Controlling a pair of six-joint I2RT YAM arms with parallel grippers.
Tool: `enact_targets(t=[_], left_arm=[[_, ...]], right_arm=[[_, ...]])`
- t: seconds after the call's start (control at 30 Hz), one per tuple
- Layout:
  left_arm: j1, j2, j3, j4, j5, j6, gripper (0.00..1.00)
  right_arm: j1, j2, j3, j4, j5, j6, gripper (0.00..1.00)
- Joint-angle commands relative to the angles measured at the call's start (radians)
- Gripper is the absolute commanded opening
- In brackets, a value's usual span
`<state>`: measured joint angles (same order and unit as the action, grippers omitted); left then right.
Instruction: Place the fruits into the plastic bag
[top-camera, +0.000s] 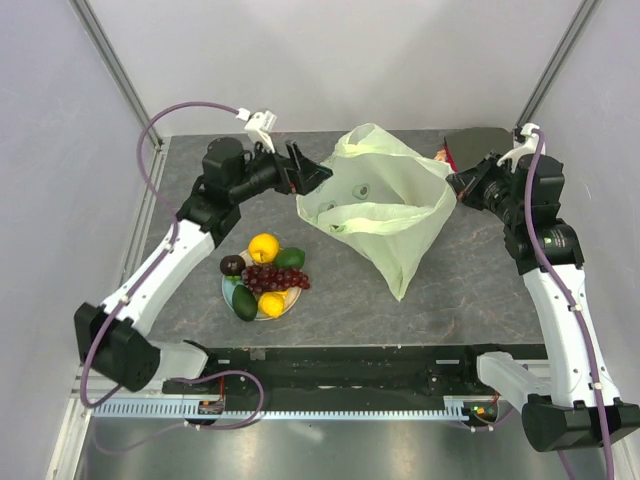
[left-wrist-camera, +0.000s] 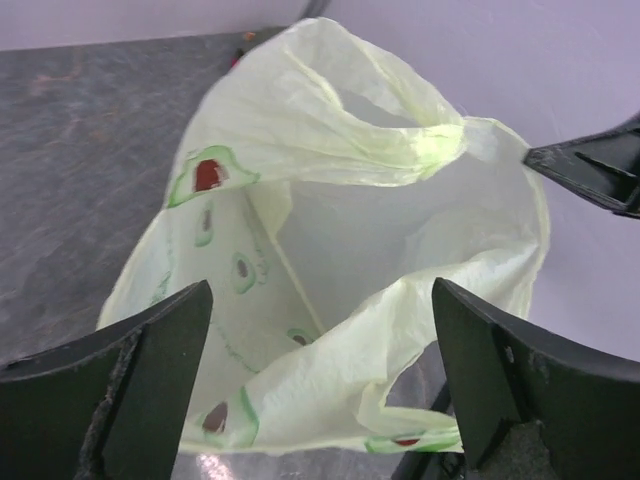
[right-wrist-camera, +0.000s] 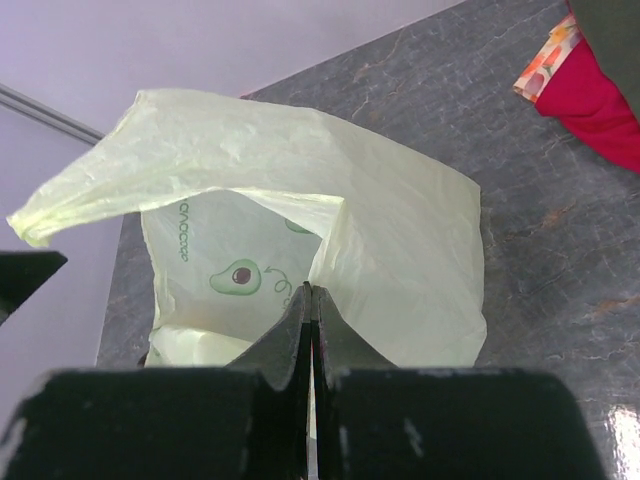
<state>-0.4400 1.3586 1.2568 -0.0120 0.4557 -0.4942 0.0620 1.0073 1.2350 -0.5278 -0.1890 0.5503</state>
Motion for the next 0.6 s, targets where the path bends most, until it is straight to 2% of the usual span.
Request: enact_targets(t=[0.0, 0.03, 0.1, 0.2, 0.33, 0.43, 0.57], left_arm=[[0.003, -0.172, -0.097, -0.114, -0.259, 0.077, 0.99], [0.004, -0.202, -0.111, -0.146, -0.353, 0.078, 0.99], [0.009, -0.269, -0.147, -0.181, -0.438, 0.098, 0.99], [0.014, -0.332, -0.195, -0.236, -0.501, 0.109, 0.99], [0.024, -0.438, -0.244, -0.307, -0.477, 0.152, 0.99], [0.027, -0.449, -0.266, -0.434, -0.544, 0.099, 0.95], [0.038, -0.44, -0.318, -0.539, -0.545, 0.052, 0.94]], right_arm=[[0.007, -0.004, -0.002, 0.055, 0.028, 0.025, 0.0], [0.007, -0.004, -0.005, 0.055, 0.028, 0.03, 0.0], [0.007, -0.004, -0.008, 0.058, 0.025, 0.034, 0.0], [0.01, -0.003, -0.014, 0.066, 0.022, 0.046, 0.0], [0.012, -0.001, -0.008, 0.066, 0.025, 0.051, 0.0], [0.012, -0.004, -0.009, 0.066, 0.023, 0.054, 0.0], [0.013, -0.01, -0.02, 0.066, 0.016, 0.057, 0.0]])
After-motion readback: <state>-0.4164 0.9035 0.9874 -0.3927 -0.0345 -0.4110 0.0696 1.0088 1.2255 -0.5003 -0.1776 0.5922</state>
